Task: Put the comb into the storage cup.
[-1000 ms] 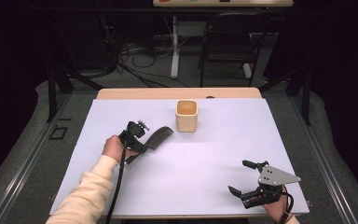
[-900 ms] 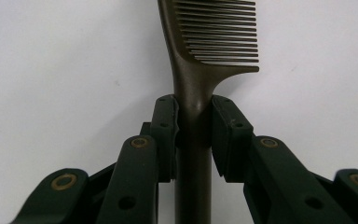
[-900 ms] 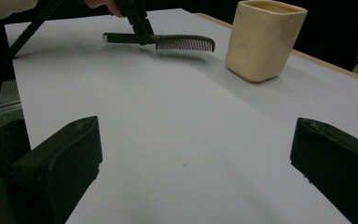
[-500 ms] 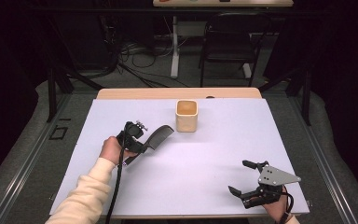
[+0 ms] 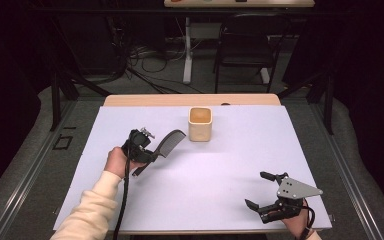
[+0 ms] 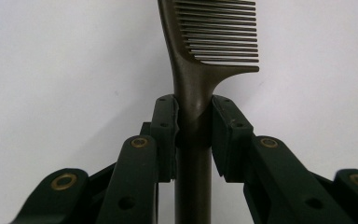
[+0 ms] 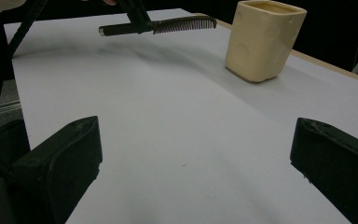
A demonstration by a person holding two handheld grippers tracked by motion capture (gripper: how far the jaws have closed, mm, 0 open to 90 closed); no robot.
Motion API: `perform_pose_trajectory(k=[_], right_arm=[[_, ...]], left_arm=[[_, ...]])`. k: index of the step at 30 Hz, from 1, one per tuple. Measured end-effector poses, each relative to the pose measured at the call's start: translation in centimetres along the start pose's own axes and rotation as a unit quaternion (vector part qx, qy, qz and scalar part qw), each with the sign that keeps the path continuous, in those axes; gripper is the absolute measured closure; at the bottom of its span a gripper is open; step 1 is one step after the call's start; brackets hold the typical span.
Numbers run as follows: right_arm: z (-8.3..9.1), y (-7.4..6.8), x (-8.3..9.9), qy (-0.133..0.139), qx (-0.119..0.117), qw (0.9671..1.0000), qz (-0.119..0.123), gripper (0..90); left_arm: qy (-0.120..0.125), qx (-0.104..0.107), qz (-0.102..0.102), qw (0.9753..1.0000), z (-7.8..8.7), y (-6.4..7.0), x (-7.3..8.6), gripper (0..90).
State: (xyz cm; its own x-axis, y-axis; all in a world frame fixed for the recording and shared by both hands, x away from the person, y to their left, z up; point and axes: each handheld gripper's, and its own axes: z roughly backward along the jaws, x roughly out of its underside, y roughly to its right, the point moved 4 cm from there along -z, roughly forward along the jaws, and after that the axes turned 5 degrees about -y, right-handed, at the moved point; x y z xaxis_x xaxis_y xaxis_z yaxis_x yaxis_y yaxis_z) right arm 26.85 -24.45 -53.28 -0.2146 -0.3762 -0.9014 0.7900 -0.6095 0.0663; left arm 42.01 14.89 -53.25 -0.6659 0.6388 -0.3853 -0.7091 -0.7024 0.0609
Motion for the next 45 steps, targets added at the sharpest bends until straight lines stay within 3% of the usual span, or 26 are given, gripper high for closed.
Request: perform_pose_trajectory(k=[12, 24, 45], right_arm=[[0.01, 0.01, 0.01, 0.000, 0.001, 1.0000, 0.000, 1.6], [0.01, 0.02, 0.05, -0.001, 0.000, 1.0000, 0.000, 1.6], [0.00, 0.07, 0.12, -0.004, 0.001, 1.0000, 0.000, 1.6]], left_arm=[[0.041, 0.007, 0.007, 0.9991, 0.33, 0.21, 0.12, 72.4], [0.096, 0.004, 0.023, 0.9951, 0.54, 0.22, 0.53, 72.4], [0.138, -0.003, 0.029, 0.9900, 0.92, -0.10, 0.77, 72.4]])
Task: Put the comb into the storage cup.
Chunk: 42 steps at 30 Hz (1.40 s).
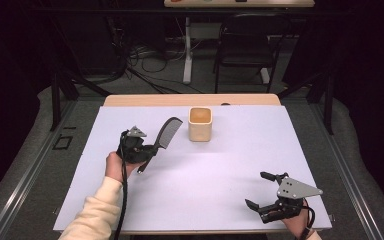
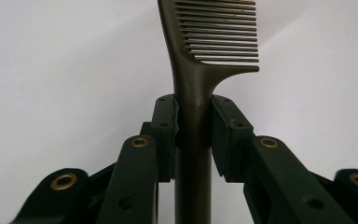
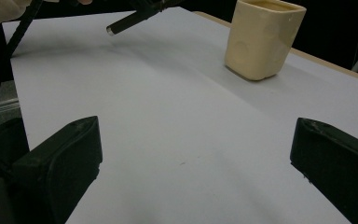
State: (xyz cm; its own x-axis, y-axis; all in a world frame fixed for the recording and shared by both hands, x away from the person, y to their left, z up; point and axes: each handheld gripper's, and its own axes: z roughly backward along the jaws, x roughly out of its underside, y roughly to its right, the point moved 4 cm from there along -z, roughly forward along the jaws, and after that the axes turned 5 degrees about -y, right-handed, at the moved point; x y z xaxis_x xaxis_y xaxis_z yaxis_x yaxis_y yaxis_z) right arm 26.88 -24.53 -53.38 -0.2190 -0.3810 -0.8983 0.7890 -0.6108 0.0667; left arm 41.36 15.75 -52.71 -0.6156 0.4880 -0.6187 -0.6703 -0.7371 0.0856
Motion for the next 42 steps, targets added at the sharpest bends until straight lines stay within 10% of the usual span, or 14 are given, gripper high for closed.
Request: perform_pose_trajectory(k=[42], right_arm=[[-0.11, 0.03, 0.07, -0.002, 0.001, 1.0000, -0.001, 1.7]], left_arm=[[0.095, -0.038, 0.022, 0.9945, -0.22, -0.30, -1.00, 72.4]])
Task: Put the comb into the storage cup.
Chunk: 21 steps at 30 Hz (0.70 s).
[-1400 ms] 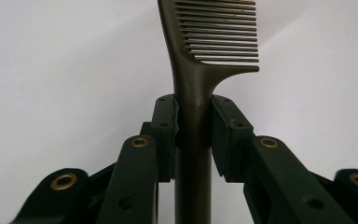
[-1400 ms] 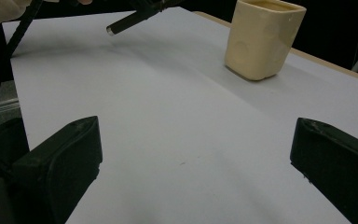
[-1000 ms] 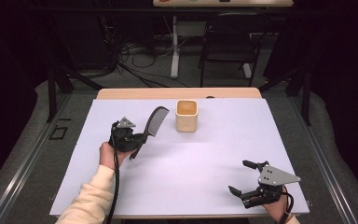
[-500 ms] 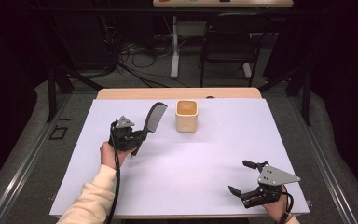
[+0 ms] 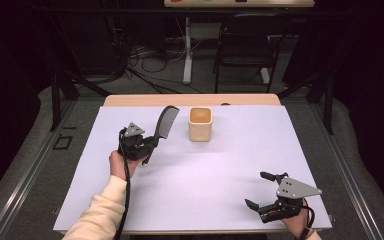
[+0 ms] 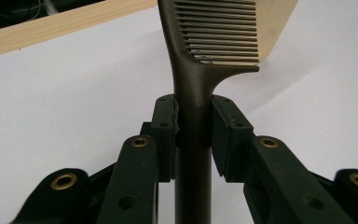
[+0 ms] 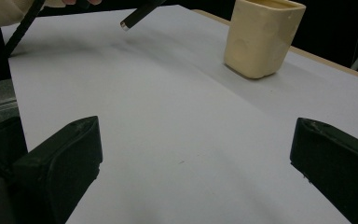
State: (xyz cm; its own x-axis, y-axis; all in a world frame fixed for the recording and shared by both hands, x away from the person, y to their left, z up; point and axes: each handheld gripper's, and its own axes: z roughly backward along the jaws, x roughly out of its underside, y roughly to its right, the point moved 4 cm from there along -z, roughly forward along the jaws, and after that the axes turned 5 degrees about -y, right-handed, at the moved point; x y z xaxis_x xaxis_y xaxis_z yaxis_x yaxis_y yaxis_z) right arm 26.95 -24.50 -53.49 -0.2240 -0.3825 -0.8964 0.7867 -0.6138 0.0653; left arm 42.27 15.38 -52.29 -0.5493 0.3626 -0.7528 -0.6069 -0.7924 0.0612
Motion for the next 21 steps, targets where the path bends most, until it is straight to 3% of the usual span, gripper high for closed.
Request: perform_pose_trajectory(k=[21], right_arm=[[0.0, 0.0, 0.0, -0.001, 0.002, 1.0000, 0.000, 1.7]], left_arm=[[0.032, -0.009, -0.001, 0.9994, -0.2, -0.2, -1.4, 72.4]])
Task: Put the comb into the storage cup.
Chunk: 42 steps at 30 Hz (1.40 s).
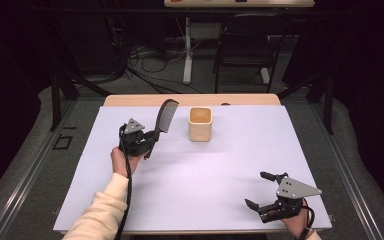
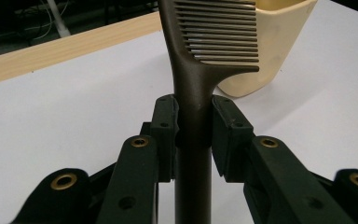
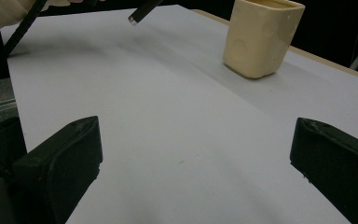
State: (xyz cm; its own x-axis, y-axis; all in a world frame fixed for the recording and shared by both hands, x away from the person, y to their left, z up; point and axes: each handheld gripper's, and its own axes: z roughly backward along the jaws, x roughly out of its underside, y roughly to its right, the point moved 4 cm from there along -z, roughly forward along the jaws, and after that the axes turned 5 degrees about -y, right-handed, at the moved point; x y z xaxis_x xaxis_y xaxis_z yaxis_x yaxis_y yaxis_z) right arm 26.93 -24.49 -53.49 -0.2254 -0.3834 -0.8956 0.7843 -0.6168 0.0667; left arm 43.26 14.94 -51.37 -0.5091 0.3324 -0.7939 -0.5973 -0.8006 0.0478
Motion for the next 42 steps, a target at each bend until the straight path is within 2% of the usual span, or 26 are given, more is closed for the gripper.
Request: perform_pose_trajectory(k=[29, 42], right_arm=[[0.1, 0.0, 0.0, 0.000, 0.001, 1.0000, 0.000, 1.8], [0.0, 0.0, 0.0, 0.001, 0.000, 1.0000, -0.001, 1.9]], left_arm=[[0.018, 0.000, 0.004, 0.9998, -0.8, 0.2, -2.1, 72.3], [0.021, 0.001, -0.004, 0.9998, -1.1, 0.3, -3.3, 72.3]])
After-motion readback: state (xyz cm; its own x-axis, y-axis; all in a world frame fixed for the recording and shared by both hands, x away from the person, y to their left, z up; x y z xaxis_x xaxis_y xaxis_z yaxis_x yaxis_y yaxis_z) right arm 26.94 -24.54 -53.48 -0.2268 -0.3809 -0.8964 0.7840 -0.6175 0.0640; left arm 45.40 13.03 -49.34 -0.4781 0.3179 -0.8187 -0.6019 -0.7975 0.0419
